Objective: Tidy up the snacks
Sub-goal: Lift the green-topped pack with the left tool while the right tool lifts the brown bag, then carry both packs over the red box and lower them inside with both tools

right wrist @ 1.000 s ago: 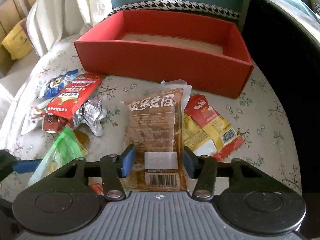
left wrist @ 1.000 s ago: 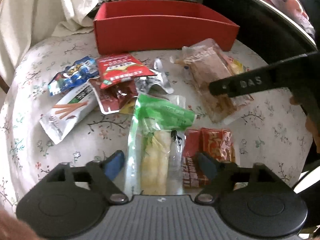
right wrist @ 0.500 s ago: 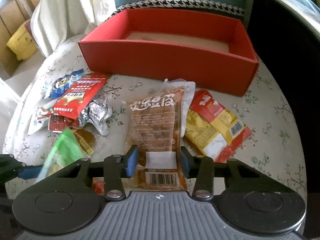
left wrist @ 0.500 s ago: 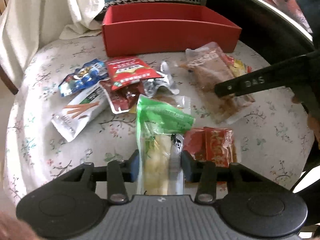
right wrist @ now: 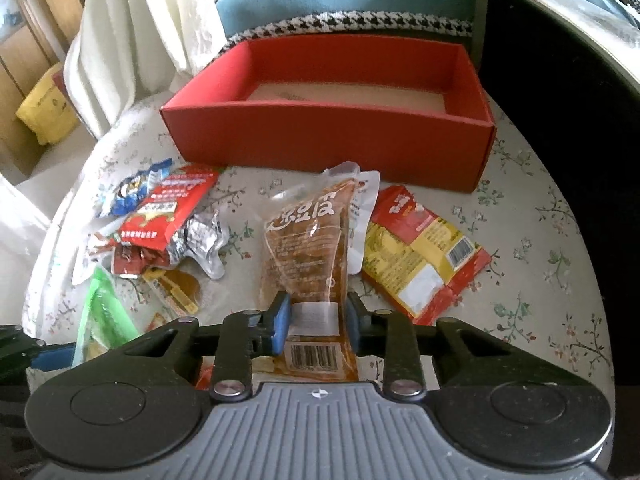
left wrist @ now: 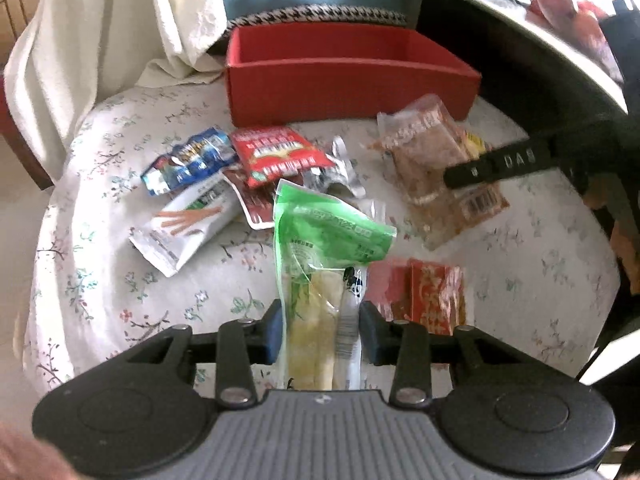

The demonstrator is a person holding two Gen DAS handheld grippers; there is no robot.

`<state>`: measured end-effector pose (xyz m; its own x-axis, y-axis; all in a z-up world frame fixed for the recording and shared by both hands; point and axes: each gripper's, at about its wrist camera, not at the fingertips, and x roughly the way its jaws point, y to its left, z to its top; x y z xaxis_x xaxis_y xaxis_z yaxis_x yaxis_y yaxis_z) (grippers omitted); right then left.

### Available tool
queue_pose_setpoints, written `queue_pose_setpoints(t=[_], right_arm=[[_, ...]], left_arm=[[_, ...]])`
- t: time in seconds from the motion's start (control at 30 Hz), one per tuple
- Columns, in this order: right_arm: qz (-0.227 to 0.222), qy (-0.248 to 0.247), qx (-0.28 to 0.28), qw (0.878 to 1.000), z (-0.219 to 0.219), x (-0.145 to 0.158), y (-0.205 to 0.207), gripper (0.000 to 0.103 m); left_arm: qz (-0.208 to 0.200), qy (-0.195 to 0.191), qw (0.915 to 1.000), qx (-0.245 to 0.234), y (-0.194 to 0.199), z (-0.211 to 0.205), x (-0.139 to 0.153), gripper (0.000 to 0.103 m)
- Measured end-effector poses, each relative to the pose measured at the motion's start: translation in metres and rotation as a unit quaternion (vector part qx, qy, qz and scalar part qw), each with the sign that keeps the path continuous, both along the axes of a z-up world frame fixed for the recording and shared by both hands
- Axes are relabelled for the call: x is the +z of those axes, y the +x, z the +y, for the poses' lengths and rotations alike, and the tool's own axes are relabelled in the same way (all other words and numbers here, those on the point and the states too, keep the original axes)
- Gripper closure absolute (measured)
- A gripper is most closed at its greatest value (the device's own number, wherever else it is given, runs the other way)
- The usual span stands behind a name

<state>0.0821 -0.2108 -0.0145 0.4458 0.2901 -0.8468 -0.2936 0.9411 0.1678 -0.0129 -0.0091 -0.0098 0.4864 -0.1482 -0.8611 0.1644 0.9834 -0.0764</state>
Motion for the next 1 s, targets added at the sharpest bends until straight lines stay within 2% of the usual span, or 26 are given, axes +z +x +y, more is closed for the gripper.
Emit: queue_pose_setpoints(t=[0.1,0.23,0.3,0.37,0.43,0.47,0.53,0.6,0.67,0.73,0.77,0.8,0.87,0.9,0.93,1.0], right_arm=[[-0.003,0.011,-0.012,1.0,-0.006,0.004,0.003,0.073],[0.004,0.005,-0.018,1.0,-0.004,-0.003,0.007,0.073],[0.006,0.005,-0.03,1.0,-0.003,-0.008,0.011,0.07],[0.016,-0.003,-0.026,1.0,0.0,-0.012,0.015,0.06],[0.003,-0.031,-0.01,0.999,0.009,-0.012,0.012,0.048],[-0.003,-0.048,-0.006,0.999,0.014,-0.012,0.01,0.028],[-0.015,-0.069,0.01,0.997,0.024,-0.012,0.006,0.013],[-0.008,-0.071,0.024,0.997,0.032,-0.016,0.006,0.012],[-0.006,-0.086,0.037,0.996,0.041,-0.021,0.007,0.011],[-0.009,-0.104,0.054,0.993,0.05,-0.025,0.008,0.005],[-0.013,-0.108,0.059,0.992,0.053,-0.027,0.008,0.002],[-0.018,-0.112,0.061,0.992,0.056,-0.029,0.008,0.003],[-0.017,-0.11,0.057,0.992,0.058,-0.03,0.01,0.019],[-0.009,-0.1,0.051,0.994,0.056,-0.028,0.01,0.026],[-0.004,-0.094,0.047,0.994,0.053,-0.026,0.011,0.03],[-0.006,-0.09,0.041,0.995,0.046,-0.023,0.009,0.037]], left_arm=[[-0.009,-0.008,0.9999,0.007,0.005,0.003,0.008,0.07],[-0.016,-0.024,0.9996,-0.004,0.019,0.002,0.015,0.07],[-0.017,-0.031,0.9993,-0.013,0.031,0.0,0.013,0.07],[-0.015,-0.038,0.9991,-0.011,0.04,-0.001,0.009,0.07],[-0.011,-0.054,0.9985,-0.009,0.044,0.002,0.004,0.07],[-0.006,-0.06,0.9982,-0.008,0.045,0.003,0.001,0.07],[0.016,-0.068,0.9975,-0.012,0.047,0.004,-0.007,0.067],[0.027,-0.069,0.9972,-0.006,0.046,0.005,-0.012,0.06],[0.032,-0.063,0.9975,-0.006,0.046,0.003,-0.015,0.058],[0.037,-0.062,0.9974,-0.006,0.045,-0.001,-0.019,0.046],[0.04,-0.06,0.9974,-0.012,0.045,-0.004,-0.022,0.044],[0.043,-0.049,0.9977,-0.02,0.045,-0.009,-0.026,0.044],[0.023,-0.015,0.9989,-0.037,0.039,-0.019,-0.029,0.045],[0.011,-0.003,0.9987,-0.049,0.036,-0.024,-0.028,0.048],[0.006,0.002,0.9984,-0.057,0.034,-0.026,-0.025,0.057],[0.002,0.005,0.9984,-0.057,0.031,-0.025,-0.022,0.062]])
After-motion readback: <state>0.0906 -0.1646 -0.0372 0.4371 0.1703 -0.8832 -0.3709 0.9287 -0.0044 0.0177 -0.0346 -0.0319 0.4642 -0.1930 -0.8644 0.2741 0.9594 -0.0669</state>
